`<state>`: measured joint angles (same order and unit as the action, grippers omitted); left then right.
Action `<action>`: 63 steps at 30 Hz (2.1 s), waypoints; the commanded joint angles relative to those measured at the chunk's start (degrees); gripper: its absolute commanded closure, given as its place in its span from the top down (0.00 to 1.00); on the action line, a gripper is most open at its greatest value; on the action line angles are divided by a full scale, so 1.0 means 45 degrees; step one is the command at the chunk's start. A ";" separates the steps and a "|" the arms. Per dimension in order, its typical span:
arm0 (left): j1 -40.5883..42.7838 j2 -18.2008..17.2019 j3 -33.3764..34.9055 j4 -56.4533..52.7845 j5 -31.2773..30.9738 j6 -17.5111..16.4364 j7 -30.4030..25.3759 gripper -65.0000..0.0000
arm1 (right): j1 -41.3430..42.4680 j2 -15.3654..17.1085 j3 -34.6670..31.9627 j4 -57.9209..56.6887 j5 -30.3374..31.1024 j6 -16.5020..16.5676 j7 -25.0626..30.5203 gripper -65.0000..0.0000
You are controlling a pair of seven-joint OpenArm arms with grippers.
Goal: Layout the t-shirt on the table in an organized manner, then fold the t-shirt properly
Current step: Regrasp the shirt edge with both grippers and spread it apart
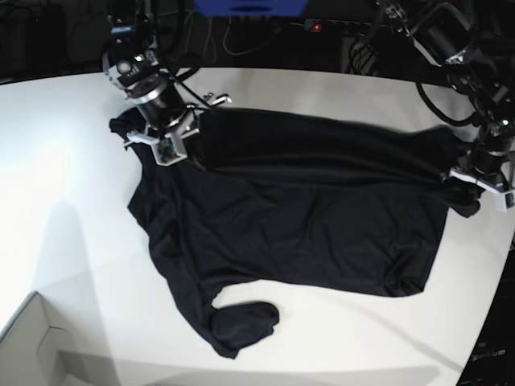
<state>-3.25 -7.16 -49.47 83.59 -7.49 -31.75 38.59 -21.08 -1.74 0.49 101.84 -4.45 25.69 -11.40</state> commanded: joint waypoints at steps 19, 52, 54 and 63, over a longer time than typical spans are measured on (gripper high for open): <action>-0.0441 -0.0197 0.0650 -0.0827 -0.0124 0.0110 -0.0419 0.00 | 0.1334 0.0025 0.0096 -0.1562 0.0119 0.0024 0.0316 0.00; -0.0773 -0.0763 -0.0268 -0.2293 -0.0261 0.0012 -0.0341 0.53 | -0.0619 0.0396 0.4726 0.0802 0.0217 0.0044 0.0355 0.52; -0.0754 -0.0724 -0.0288 -0.1648 -0.0261 0.0012 -0.0321 0.53 | -0.0815 0.0357 0.4706 0.0802 0.0217 0.0044 0.0355 0.52; 0.0575 -0.0353 -0.0308 -0.0105 -0.0397 0.0012 -0.0341 0.57 | -0.1010 -0.0190 0.4433 0.0821 0.0217 0.0044 0.0355 0.52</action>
<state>0.45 -8.19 -51.13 82.06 -7.90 -31.18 38.50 -25.58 -2.57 20.53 104.47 -4.16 25.71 -11.38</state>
